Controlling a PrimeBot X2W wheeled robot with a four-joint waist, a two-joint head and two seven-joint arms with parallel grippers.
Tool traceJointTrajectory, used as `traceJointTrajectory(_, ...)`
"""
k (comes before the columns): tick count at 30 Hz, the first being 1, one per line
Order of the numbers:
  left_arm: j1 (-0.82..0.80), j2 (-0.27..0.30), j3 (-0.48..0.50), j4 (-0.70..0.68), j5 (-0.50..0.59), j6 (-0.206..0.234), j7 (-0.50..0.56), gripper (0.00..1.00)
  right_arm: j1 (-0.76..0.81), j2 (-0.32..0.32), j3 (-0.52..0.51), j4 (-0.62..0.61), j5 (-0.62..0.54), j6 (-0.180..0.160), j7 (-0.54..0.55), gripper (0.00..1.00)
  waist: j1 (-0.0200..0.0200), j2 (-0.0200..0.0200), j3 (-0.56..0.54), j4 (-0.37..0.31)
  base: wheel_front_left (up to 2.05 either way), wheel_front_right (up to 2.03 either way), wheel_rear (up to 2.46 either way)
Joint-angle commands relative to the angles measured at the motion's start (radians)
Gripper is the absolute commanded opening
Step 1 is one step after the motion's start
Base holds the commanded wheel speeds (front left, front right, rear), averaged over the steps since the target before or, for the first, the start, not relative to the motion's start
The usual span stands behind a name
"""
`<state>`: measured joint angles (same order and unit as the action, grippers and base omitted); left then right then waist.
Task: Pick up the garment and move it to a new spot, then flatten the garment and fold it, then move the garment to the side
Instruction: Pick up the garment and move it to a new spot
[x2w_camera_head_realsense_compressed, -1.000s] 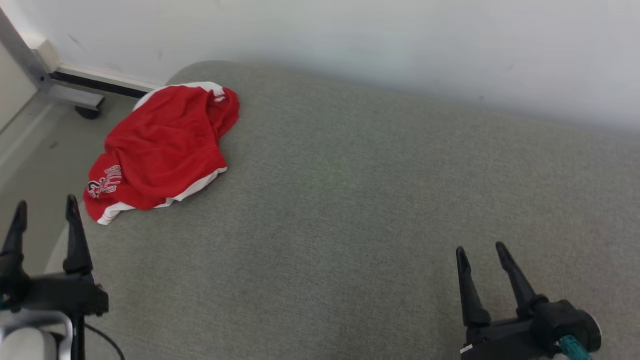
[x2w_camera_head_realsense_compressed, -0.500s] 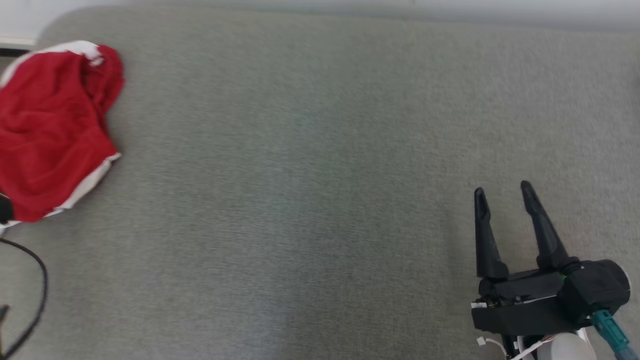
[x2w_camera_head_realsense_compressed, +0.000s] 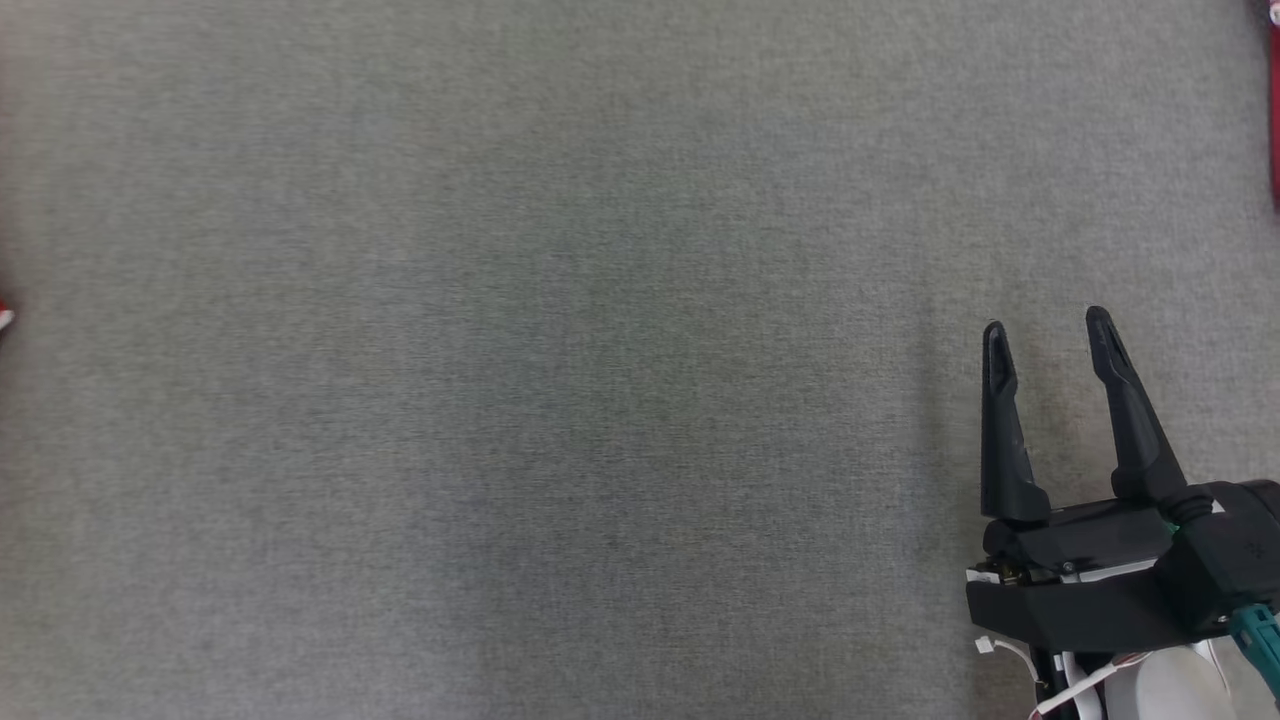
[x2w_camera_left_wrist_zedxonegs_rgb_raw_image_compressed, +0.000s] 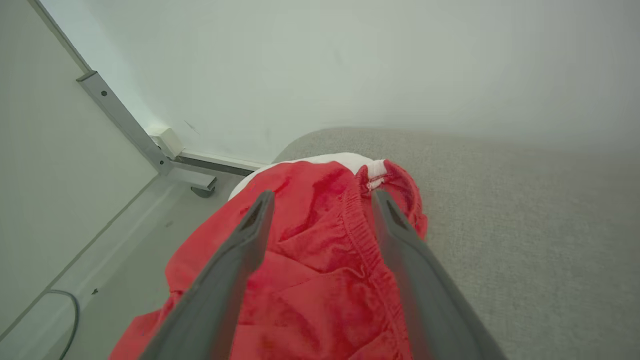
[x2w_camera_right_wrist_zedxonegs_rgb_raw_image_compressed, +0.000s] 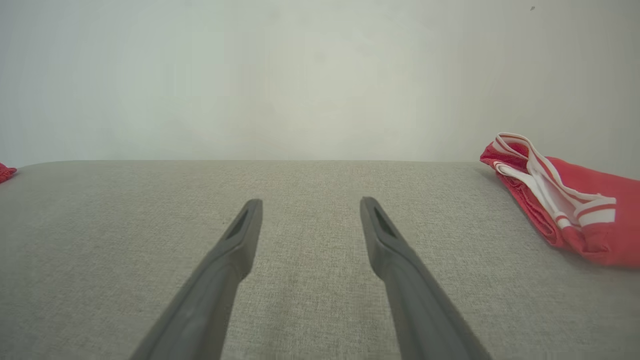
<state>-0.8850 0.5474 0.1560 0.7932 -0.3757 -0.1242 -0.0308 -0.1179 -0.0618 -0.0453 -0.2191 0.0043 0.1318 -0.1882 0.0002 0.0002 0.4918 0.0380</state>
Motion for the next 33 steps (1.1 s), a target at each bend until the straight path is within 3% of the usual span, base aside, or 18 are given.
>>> traceJointTrajectory(1,-0.024,0.017,-0.019,0.031,-0.021,-0.006,0.038,1.0,-0.005,0.001,0.0,-0.008,0.0,-0.003,0.001,1.0,-0.0002,-0.0002,0.035,-0.035,0.0,0.0,0.0)
traceJointTrajectory(15,-0.069,0.068,-0.129,0.177,-0.198,-0.005,0.322,1.0,-0.008,-0.004,0.008,-0.037,-0.013,-0.003,0.021,1.0,-0.0002,-0.0002,0.035,-0.055,0.0,0.0,0.0)
traceJointTrajectory(21,-0.079,0.056,-0.16,0.246,-0.271,-0.006,0.483,1.0,0.002,-0.01,0.004,-0.049,-0.013,-0.003,0.036,1.0,-0.0002,-0.0002,0.019,-0.056,0.0,0.0,0.0)
traceJointTrajectory(22,-0.079,0.056,-0.164,0.251,-0.274,-0.006,0.486,0.71,0.002,-0.011,0.003,-0.049,-0.013,-0.003,0.037,1.0,-0.0002,-0.0002,0.017,-0.055,0.0,0.0,0.0)
traceJointTrajectory(23,-0.077,0.058,-0.17,0.255,-0.271,-0.006,0.482,0.16,0.0,-0.012,0.004,-0.049,-0.013,-0.003,0.041,1.0,-0.0002,-0.0002,0.016,-0.055,0.0,0.0,0.0)
traceJointTrajectory(24,-0.073,0.058,-0.174,0.26,-0.272,-0.005,0.476,0.0,-0.001,-0.013,0.004,-0.048,-0.011,-0.003,0.043,1.0,-0.0002,-0.0002,0.013,-0.055,0.0,0.0,0.0)
traceJointTrajectory(28,-0.073,0.064,-0.183,0.27,-0.258,-0.005,0.396,0.0,0.002,-0.018,0.0,-0.048,-0.011,-0.003,0.048,1.0,-0.0002,-0.0002,0.0,-0.047,0.0,0.0,0.0)
traceJointTrajectory(33,-0.106,0.081,-0.188,0.276,-0.22,0.014,0.187,0.0,0.002,-0.019,-0.001,-0.034,0.001,-0.003,0.048,1.0,-0.0002,-0.0002,-0.031,-0.033,0.0,0.0,0.0)
